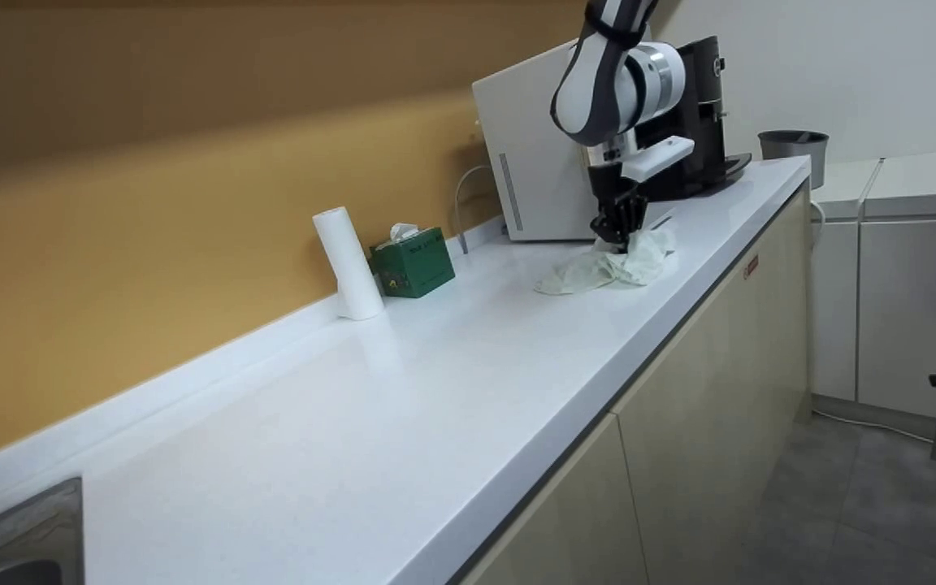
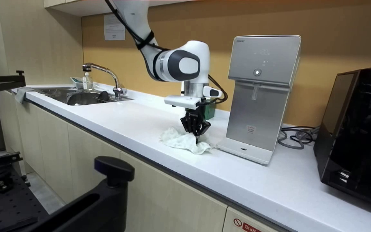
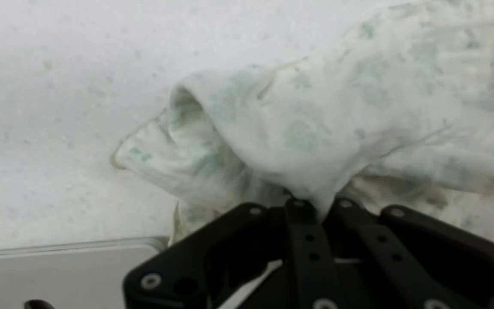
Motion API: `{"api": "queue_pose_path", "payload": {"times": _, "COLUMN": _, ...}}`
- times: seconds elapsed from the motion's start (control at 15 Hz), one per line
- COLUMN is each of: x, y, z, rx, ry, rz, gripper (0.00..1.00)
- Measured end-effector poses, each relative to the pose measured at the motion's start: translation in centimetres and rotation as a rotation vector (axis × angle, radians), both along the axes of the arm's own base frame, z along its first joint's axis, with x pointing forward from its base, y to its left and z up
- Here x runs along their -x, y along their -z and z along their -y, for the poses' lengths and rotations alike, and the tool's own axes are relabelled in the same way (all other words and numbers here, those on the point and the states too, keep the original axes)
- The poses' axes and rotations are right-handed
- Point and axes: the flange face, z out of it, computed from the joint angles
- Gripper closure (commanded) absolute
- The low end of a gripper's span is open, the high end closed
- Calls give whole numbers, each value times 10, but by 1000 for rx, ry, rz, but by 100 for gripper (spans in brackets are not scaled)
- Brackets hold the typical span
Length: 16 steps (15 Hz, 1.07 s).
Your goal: Use the towel to wipe the table
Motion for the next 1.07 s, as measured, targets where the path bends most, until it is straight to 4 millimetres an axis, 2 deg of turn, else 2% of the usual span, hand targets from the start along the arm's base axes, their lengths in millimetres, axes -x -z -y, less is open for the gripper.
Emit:
{"api": "queue_pose_path", "payload": {"times": 0.13, "x": -1, "y": 0, "z": -16, "rx": -19, "ry": -18, "rz": 0, "gripper": 98}}
{"api": "queue_pose_path", "payload": {"times": 0.27, "x": -4, "y": 0, "z": -44, "rx": -53, "ry": -53, "rz": 2, "gripper": 98}}
{"api": "queue_pose_path", "payload": {"times": 0.53, "x": 2, "y": 1, "z": -130, "rx": -169, "ry": -179, "rz": -12, "gripper": 98}}
{"api": "queue_pose_path", "payload": {"times": 0.8, "x": 28, "y": 4, "z": -213, "rx": -297, "ry": -330, "rz": -66, "gripper": 98}}
{"api": "queue_pose_path", "payload": {"times": 0.93, "x": 36, "y": 5, "z": -234, "rx": -312, "ry": -372, "rz": -81, "gripper": 98}}
{"api": "queue_pose_path", "payload": {"times": 1.07, "x": 36, "y": 5, "z": -236, "rx": -305, "ry": -377, "rz": -80, "gripper": 98}}
